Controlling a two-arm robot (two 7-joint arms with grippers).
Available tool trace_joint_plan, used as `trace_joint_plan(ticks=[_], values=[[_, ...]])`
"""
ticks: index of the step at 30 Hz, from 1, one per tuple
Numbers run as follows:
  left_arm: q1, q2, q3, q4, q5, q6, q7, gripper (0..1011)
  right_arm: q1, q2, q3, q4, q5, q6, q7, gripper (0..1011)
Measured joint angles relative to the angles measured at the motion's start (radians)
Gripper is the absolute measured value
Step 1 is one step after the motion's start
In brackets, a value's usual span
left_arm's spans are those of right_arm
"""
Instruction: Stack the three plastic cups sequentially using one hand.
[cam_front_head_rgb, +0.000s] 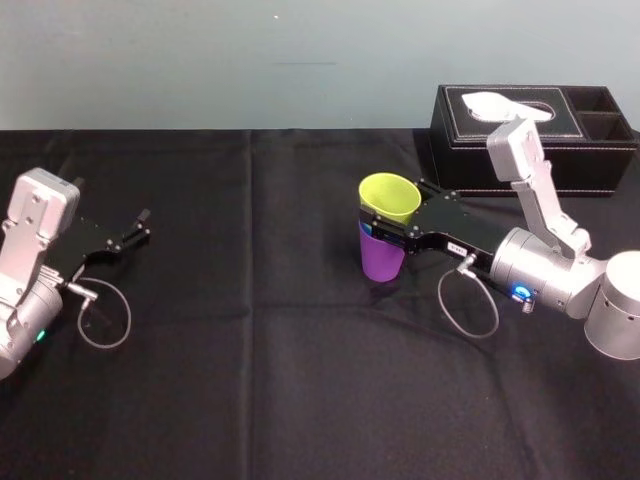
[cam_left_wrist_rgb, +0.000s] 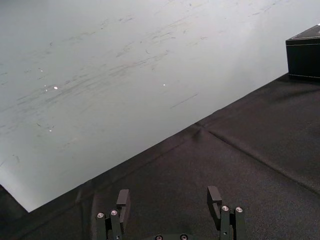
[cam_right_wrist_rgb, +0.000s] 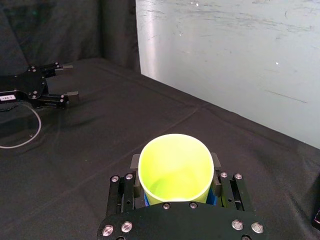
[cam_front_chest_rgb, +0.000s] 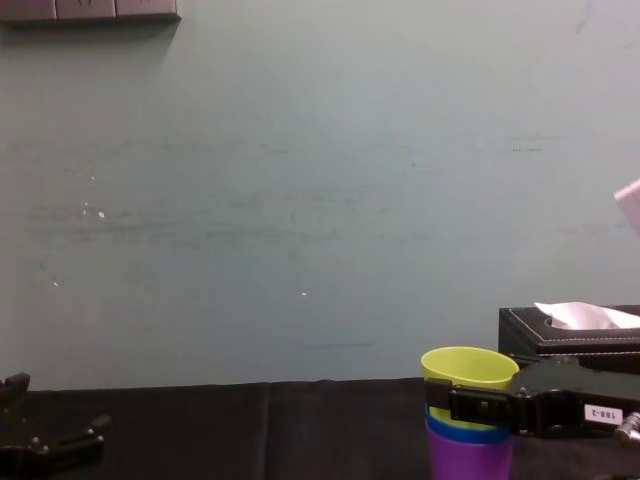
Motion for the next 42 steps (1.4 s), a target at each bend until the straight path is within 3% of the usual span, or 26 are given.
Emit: trace_joint_plan(ticks=[8,18,25,35,38,42], values=[[0.0,0.0,0.0,0.0,0.0,0.0,0.0,1011,0.0,0.001,0.001,0.0,0.0,0.001,0.0,746],[0.0,0.0,0.0,0.0,0.0,0.0,0.0,1011,0.0,0.002,0.001,-0.001,0.0,0.003,-0.001,980],[0.0,0.0,0.0,0.0,0.0,0.0,0.0,1011,-0.007,0.005,0.007,-0.014,0.004,0.004,-0.002,1004],[0.0,0.0,0.0,0.0,0.0,0.0,0.0,1011,-0.11,0.039,0.091,-0.161,0.046,-0.001,-0.079,1004],[0.0,0.0,0.0,0.0,0.0,0.0,0.0,1011,-0.132,0.046,0.107,-0.185,0.043,-0.001,-0.108,1004],[0.0,0.0,0.0,0.0,0.0,0.0,0.0,1011,-0.183,0.048,0.144,-0.226,0.0,-0.006,-0.201,1004]])
